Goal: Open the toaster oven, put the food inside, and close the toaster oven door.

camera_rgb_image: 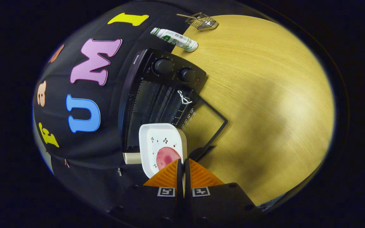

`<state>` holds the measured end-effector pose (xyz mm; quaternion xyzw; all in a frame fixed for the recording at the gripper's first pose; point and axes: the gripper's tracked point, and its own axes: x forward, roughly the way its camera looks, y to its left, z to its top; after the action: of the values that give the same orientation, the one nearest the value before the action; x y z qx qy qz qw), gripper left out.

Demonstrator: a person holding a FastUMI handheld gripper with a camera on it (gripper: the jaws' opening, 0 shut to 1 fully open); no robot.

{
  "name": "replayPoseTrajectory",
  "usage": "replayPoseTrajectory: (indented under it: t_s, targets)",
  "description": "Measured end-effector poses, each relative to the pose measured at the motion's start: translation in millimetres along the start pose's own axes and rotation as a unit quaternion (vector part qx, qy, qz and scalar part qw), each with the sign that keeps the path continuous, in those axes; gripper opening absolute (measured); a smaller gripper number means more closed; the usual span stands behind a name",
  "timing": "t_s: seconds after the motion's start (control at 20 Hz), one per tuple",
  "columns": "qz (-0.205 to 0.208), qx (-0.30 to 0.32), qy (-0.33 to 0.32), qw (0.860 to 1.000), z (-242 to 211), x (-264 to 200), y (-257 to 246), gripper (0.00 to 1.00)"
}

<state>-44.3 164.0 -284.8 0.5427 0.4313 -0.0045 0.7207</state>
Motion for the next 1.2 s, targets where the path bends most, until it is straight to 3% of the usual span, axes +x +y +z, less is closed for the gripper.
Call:
replayPoseTrajectory:
  t_s: [0.2,0.65,1.0,1.2]
  targets:
    - [-0.023,0.066,-0.061,0.996,4.1,39.7,14.3,0.05]
    - [-0.055,0.179,-0.161,0.969,48.2,101.8,26.2,0.05]
    - [-0.044,0.208,-0.177,0.961,60.6,128.9,45.6,0.05]
    - [-0.026,0.204,-0.171,0.964,58.9,132.4,52.0,0.11]
